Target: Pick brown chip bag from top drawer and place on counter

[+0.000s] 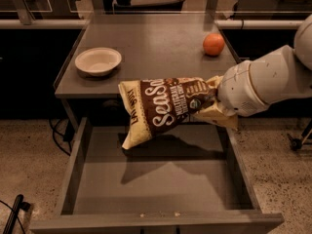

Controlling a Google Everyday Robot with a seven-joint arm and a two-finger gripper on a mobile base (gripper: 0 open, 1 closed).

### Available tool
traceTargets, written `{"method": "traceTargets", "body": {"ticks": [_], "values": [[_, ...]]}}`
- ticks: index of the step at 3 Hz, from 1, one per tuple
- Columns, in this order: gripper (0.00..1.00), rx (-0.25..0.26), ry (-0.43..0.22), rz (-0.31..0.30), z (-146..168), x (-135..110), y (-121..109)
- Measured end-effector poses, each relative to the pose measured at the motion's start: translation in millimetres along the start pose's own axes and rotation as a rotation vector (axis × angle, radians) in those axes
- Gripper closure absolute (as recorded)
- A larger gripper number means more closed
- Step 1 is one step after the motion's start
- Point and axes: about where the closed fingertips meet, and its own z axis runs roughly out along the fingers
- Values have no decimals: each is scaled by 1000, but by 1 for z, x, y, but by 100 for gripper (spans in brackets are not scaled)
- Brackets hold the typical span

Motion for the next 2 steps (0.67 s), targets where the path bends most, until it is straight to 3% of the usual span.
{"method": "traceTargets", "body": {"ticks": [1, 2], "values": [[100, -58, -7, -56, 7, -13, -47], [100, -160, 2, -81, 38, -28, -90]]}}
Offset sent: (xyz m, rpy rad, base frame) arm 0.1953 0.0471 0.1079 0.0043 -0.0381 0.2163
